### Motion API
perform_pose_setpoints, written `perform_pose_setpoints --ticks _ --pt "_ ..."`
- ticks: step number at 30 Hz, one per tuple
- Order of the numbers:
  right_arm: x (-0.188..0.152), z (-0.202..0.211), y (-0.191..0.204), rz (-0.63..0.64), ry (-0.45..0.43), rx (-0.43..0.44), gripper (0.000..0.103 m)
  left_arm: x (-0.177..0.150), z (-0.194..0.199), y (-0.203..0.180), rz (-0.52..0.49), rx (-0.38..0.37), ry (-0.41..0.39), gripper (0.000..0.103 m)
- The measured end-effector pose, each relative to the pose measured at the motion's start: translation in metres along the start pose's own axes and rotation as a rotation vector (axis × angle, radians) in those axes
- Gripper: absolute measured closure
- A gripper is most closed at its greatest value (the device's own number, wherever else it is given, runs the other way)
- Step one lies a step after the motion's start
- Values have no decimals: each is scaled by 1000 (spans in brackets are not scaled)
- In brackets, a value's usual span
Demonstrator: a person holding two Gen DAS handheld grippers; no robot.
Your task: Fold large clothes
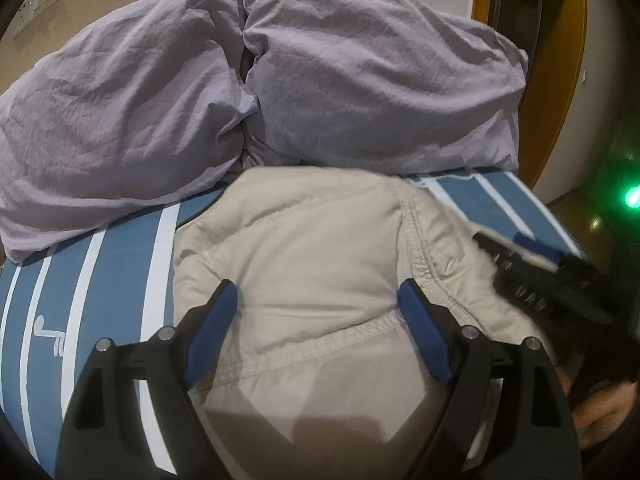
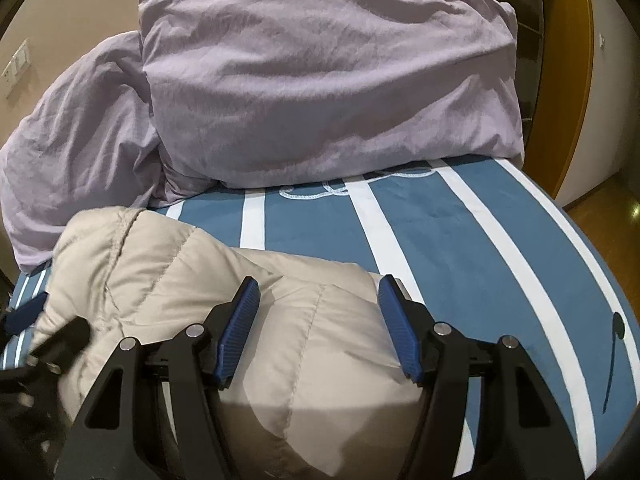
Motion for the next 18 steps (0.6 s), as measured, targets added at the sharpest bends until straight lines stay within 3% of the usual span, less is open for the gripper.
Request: perform_pose_setpoints --ticks 7,12,18 --pt "-4 -3 -3 -11 -3 -8 36 24 2 8 37 27 -13 20" --pt "-4 -3 -5 -24 -11 -12 33 17 -15 7 15 59 14 9" --pt "-4 -4 -4 -22 -14 -13 33 11 -23 5 8 71 0 5"
Point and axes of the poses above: each gripper's, at about its wrist camera, not at the fingertips, and z roughly against the way its jaws point, y to its left, x to its top, the point moved 7 cm from there along -z, roughly the way its jaws point, and after that the axes turned 12 degrees about -z, right-handed, at the moved point
